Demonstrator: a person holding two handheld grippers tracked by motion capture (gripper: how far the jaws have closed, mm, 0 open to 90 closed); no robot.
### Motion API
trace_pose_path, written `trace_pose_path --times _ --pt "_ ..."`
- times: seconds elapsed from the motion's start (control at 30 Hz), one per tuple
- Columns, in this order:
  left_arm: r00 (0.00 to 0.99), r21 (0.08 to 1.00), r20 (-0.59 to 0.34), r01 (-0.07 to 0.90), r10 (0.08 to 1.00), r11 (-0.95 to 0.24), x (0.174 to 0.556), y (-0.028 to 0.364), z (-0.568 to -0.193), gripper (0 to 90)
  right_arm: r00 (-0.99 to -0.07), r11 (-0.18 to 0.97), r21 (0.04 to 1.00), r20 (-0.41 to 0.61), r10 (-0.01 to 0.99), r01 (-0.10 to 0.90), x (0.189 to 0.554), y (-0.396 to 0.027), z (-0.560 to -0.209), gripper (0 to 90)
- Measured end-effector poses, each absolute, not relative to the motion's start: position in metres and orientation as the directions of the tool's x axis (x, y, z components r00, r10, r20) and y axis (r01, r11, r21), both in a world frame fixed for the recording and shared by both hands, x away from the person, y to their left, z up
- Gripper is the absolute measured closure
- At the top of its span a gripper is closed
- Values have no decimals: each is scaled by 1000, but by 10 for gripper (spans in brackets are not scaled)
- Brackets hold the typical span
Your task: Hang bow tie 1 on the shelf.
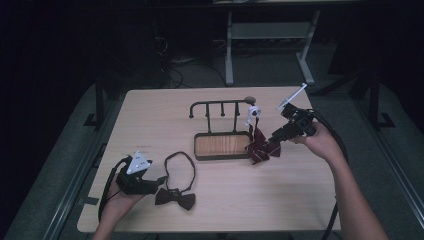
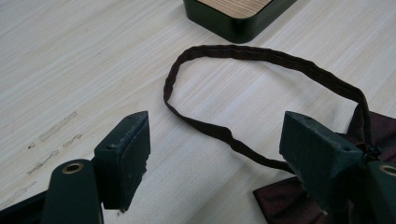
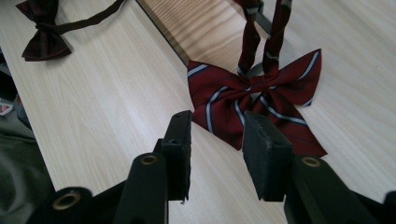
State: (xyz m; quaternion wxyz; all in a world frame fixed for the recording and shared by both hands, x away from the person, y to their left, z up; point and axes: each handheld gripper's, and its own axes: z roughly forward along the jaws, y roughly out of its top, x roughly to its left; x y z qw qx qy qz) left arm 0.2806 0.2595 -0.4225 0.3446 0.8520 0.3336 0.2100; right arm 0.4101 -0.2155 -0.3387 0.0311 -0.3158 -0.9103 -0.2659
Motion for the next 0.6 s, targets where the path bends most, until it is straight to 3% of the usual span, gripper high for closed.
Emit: trace_pose_path --times 0.6 --pt "688 725 125 429 715 -538 281 258 -423 251 -793 644 476 248 556 600 394 -226 -362 561"
